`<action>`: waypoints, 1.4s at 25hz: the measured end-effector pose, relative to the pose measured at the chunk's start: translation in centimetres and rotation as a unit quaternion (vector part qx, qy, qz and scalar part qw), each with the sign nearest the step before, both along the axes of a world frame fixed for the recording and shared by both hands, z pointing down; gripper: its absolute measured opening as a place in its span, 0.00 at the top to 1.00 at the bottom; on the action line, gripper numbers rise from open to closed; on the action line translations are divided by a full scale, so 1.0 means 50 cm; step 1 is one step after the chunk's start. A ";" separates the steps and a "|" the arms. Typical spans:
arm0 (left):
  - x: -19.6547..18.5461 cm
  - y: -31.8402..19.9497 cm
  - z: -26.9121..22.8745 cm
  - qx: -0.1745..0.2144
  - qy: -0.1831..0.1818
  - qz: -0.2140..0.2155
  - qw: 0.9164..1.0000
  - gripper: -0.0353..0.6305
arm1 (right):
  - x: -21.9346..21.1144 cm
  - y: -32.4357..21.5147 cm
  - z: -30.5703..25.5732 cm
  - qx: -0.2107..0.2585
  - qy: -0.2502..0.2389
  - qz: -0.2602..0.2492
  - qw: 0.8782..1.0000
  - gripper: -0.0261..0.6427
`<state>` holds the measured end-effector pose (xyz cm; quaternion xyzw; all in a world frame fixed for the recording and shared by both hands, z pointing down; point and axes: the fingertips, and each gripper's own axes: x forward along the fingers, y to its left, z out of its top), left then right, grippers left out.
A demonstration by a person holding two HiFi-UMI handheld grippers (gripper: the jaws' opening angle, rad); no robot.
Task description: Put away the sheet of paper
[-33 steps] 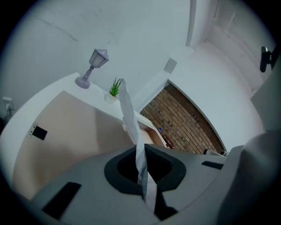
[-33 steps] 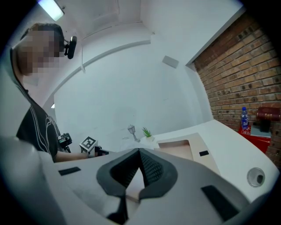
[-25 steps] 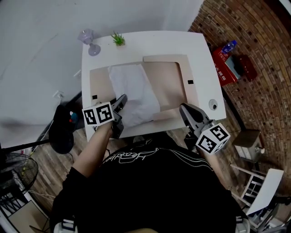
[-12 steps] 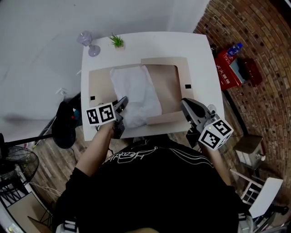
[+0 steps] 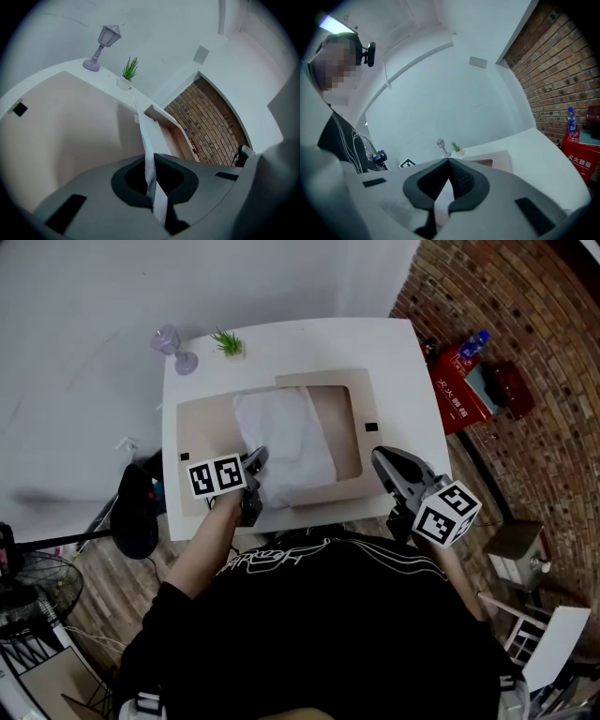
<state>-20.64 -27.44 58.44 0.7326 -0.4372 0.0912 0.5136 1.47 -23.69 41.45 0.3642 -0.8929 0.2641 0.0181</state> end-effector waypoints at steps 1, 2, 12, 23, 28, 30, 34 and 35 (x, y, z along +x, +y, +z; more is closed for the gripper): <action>0.005 -0.002 0.002 -0.002 0.000 0.000 1.000 0.90 | 0.007 -0.001 -0.001 0.001 0.002 0.001 1.000 0.96; 0.010 -0.004 0.004 -0.004 -0.001 -0.002 1.000 0.90 | 0.014 -0.002 -0.003 0.002 0.003 0.002 1.000 0.96; 0.070 -0.025 0.013 -0.010 -0.002 -0.002 1.000 0.90 | 0.059 -0.020 -0.007 0.006 0.008 -0.005 1.000 0.96; 0.111 -0.035 0.031 -0.027 -0.017 0.008 0.999 0.90 | 0.089 -0.040 -0.009 0.012 0.000 -0.020 1.000 0.96; 0.132 -0.044 0.037 -0.037 -0.020 0.008 0.999 0.90 | 0.107 -0.049 -0.007 0.014 -0.006 -0.024 1.000 0.96; 0.139 -0.047 0.041 -0.043 -0.022 0.010 0.999 0.90 | 0.112 -0.052 -0.005 0.015 -0.008 -0.028 0.999 0.96; 0.152 -0.052 0.049 -0.054 -0.037 0.017 0.998 0.89 | 0.122 -0.058 -0.003 0.017 -0.013 -0.035 0.999 0.96; 0.155 -0.054 0.050 -0.056 -0.039 0.018 0.998 0.89 | 0.126 -0.059 -0.002 0.017 -0.014 -0.037 0.999 0.96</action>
